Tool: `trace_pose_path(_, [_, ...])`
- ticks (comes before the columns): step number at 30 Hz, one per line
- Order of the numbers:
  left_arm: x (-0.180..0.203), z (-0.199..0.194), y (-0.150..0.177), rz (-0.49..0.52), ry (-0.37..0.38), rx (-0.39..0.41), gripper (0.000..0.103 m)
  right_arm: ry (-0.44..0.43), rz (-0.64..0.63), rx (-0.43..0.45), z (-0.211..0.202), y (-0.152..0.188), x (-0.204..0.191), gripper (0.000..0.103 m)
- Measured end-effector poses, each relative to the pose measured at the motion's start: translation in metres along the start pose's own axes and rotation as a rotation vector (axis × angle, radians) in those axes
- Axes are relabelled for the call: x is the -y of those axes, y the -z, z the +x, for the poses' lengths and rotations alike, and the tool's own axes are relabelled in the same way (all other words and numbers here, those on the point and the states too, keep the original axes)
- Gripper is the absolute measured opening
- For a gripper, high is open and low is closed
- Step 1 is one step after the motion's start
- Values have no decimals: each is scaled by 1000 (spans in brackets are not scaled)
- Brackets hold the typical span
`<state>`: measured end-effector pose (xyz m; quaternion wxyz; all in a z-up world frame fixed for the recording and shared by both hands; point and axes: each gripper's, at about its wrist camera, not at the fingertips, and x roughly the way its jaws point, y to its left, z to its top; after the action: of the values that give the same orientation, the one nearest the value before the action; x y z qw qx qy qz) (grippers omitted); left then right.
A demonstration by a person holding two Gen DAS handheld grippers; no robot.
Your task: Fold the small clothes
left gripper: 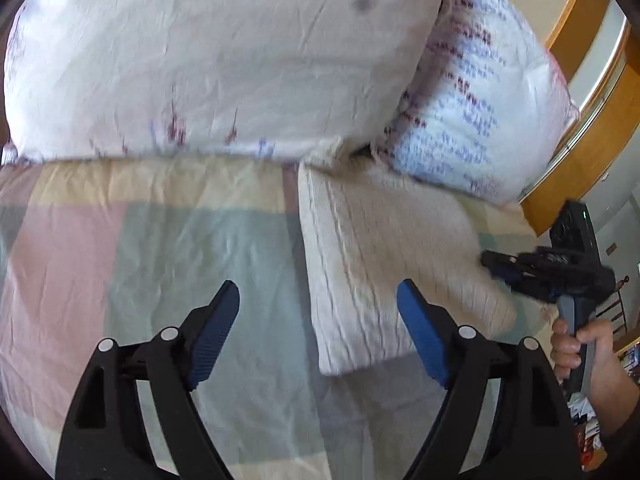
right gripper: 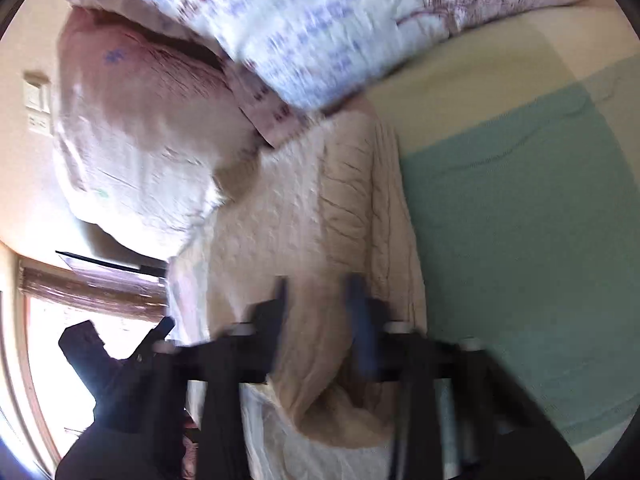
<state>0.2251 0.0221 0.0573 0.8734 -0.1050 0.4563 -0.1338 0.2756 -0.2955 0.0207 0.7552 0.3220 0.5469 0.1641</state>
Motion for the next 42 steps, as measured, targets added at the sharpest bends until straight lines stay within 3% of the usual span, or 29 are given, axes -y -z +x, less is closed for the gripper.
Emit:
trace_pose_path(2, [-14, -14, 23, -12, -22, -31, 81, 55, 29, 55, 4, -4, 4, 8])
trace_pose_path(5, [-11, -21, 47, -38, -17, -16, 88, 93, 120, 129, 5, -28, 18, 8])
trace_pose_path(7, [-10, -25, 62, -43, -18, -6, 93, 156, 110, 133, 8, -33, 19, 8])
trace_pose_path(9, [-2, -25, 75, -29, -54, -14, 97, 155, 81, 148, 2, -23, 10, 11])
trace_pose_path(10, [3, -25, 82, -18, -75, -20, 101, 151, 62, 173, -7, -13, 2, 19])
trace_pose_path(11, [7, -24, 87, -4, -89, -15, 101, 164, 26, 202, -15, 1, -6, 45])
trace_pose_path(12, [11, -24, 91, 14, -101, -7, 101, 183, -6, 228, -22, 13, -12, 62])
trace_pose_path(13, [15, -23, 97, 41, -123, 0, 101, 218, -53, 283, -34, 37, -18, 89])
trace_pose_path(15, [21, -20, 105, 74, -168, 7, 101, 255, -127, 329, -41, 77, -23, 91])
trace_pose_path(18, [26, -12, 113, 77, -169, -6, 101, 375, -259, 272, -19, 124, -27, 89])
trace_pose_path(21, [28, -2, 117, 91, -178, -32, 101, 448, -328, 208, -3, 145, -29, 84])
trace_pose_path(27, [34, 9, 123, 139, -263, -38, 101, 560, -448, 198, 14, 157, -38, 88])
trace_pose_path(30, [39, 12, 125, 163, -303, -36, 101, 574, -460, 193, 21, 155, -37, 93])
trace_pose_path(35, [37, 11, 126, 157, -304, -23, 101, 590, -439, 189, 27, 150, -34, 102])
trace_pose_path(42, [38, 9, 130, 148, -312, -1, 101, 595, -434, 181, 25, 152, -33, 102])
